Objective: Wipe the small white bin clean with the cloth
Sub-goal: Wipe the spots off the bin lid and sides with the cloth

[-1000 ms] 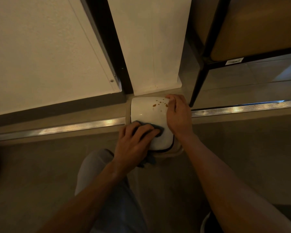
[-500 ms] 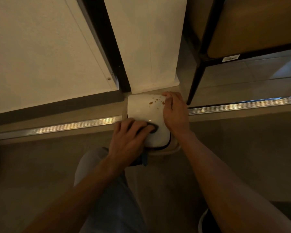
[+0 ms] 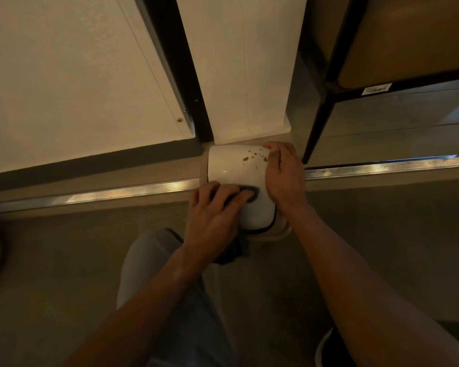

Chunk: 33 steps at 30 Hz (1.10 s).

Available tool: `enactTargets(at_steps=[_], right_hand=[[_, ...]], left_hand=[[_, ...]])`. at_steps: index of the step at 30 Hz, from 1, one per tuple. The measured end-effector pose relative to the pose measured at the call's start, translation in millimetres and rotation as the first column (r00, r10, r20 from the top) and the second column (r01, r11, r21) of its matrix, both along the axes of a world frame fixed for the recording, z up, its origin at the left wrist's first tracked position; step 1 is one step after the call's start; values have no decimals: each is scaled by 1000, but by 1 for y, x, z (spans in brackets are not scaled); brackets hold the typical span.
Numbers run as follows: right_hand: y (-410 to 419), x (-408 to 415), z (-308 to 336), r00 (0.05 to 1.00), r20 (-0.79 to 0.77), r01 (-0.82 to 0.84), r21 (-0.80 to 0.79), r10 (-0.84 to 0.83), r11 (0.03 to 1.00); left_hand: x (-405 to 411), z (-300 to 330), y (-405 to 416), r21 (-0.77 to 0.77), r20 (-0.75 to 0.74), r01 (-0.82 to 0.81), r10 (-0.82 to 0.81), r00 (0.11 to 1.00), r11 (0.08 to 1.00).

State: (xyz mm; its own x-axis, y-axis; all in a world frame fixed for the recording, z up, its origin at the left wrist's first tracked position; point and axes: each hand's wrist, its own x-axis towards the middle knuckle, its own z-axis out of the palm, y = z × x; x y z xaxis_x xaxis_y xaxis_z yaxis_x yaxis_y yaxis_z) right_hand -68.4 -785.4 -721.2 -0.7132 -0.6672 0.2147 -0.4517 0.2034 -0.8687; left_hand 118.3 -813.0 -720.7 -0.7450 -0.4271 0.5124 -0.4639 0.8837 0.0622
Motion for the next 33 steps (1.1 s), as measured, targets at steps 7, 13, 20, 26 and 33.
enactTargets(at_steps=[7,13,20,26,33], right_hand=[[2,-1,3,1000,25,-12,31,11,999],[2,0,2,1000,1,-19,15,19,1000],[1,-2,0,1000,-1,-11,17,11,1000],[1,0,2,1000,2,-4,16,4,1000],[1,1,2,1000,-12,-2,20,2,1000]], left_hand=[[3,-22,24,13,116,137,-138,984,990],[8,-6,-1,86,-33,-41,44,999,995],[-24,8,5,248,-108,-196,228,968,949],[-23,16,-8,271,-100,-268,304,947,925],[-18,10,7,244,-59,-103,121,991,964]])
